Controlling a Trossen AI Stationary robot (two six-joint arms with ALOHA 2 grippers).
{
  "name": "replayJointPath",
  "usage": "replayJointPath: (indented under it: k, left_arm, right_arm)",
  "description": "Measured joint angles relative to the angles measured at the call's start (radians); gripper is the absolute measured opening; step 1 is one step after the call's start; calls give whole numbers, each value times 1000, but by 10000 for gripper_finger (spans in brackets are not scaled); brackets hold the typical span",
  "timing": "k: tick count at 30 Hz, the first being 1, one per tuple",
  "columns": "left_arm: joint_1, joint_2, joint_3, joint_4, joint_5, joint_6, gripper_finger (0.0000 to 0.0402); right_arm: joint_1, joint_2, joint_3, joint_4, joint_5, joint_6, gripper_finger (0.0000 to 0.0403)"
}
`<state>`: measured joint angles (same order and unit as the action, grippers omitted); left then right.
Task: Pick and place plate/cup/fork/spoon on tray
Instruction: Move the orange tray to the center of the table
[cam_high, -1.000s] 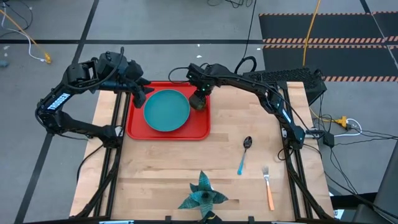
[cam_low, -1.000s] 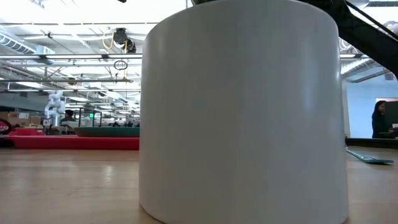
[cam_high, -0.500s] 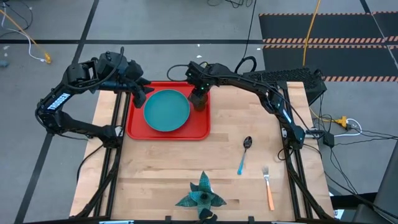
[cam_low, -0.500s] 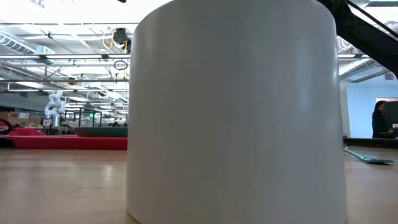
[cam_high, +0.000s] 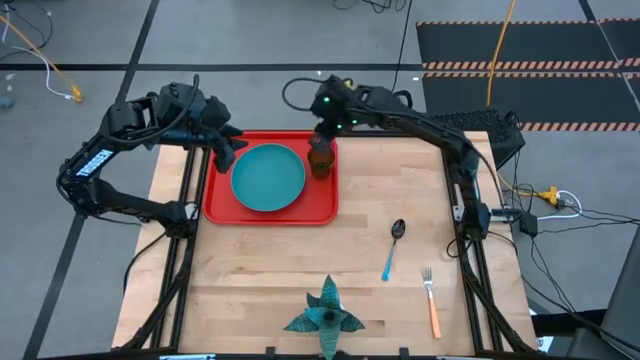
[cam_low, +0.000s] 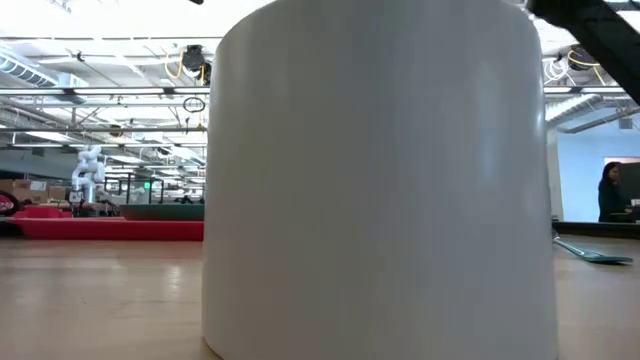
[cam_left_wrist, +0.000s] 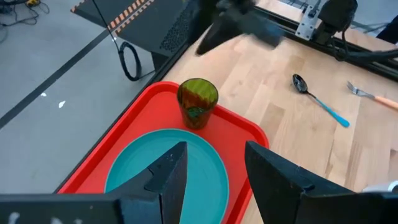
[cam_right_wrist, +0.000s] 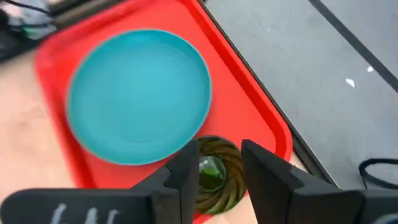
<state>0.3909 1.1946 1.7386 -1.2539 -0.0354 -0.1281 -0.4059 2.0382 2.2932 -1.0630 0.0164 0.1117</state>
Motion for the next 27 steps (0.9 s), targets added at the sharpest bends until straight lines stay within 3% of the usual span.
replayJointPath:
  k: [9, 14, 17, 23, 27]
  left_arm:
    - [-2, 55, 0, -73, 1, 5, 163]
    - [-2, 89, 0, -243, -56, -71, 163]
    - [-1, 95, -10, -322, -107, -164, 163]
    - [-2, 15, -145, -316, -98, -317, 163]
    - [2, -74, -272, -263, -58, -410, 163]
  right_arm:
    - [89, -67, -1, -316, -61, -174, 110]
    - [101, -93, -135, -348, -74, -3, 110]
    - [107, -146, -273, -291, -74, 120, 110]
    - [104, -344, -647, -32, -83, 377, 110]
    - [81, -515, -902, 292, -226, 552, 110]
